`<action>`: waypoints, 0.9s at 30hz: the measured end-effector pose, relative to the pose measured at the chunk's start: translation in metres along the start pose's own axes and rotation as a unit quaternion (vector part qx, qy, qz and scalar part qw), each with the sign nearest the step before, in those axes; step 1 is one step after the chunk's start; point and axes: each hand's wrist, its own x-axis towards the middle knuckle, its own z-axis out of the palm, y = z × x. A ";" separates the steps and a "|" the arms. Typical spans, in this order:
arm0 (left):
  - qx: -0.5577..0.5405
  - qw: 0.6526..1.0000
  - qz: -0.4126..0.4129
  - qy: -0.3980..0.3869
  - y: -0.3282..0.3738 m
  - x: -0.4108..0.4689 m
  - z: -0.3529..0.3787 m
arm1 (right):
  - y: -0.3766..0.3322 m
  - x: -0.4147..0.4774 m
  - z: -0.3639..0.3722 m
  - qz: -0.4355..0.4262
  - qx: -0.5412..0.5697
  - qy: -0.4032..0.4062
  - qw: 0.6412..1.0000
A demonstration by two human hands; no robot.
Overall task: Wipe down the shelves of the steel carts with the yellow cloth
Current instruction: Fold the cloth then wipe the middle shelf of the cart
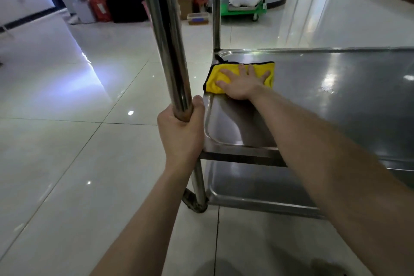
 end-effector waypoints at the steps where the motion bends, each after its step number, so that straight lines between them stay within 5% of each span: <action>1: -0.002 1.000 0.004 0.006 0.001 0.000 0.001 | -0.006 0.011 0.001 -0.002 -0.001 0.000 1.000; 7: 0.001 1.000 0.021 0.018 0.007 -0.001 0.005 | -0.013 -0.003 -0.003 0.005 -0.001 -0.003 1.000; 18: 0.033 0.999 -0.004 0.016 0.018 0.001 0.005 | -0.001 -0.210 0.025 -0.097 0.001 0.008 0.995; 22: 0.039 0.999 -0.034 -0.009 0.013 0.005 0.002 | 0.070 -0.231 0.020 -0.047 0.011 0.006 0.999; 27: 0.037 0.999 -0.032 -0.002 0.006 0.007 0.000 | 0.187 -0.225 0.000 0.113 0.020 -0.002 0.993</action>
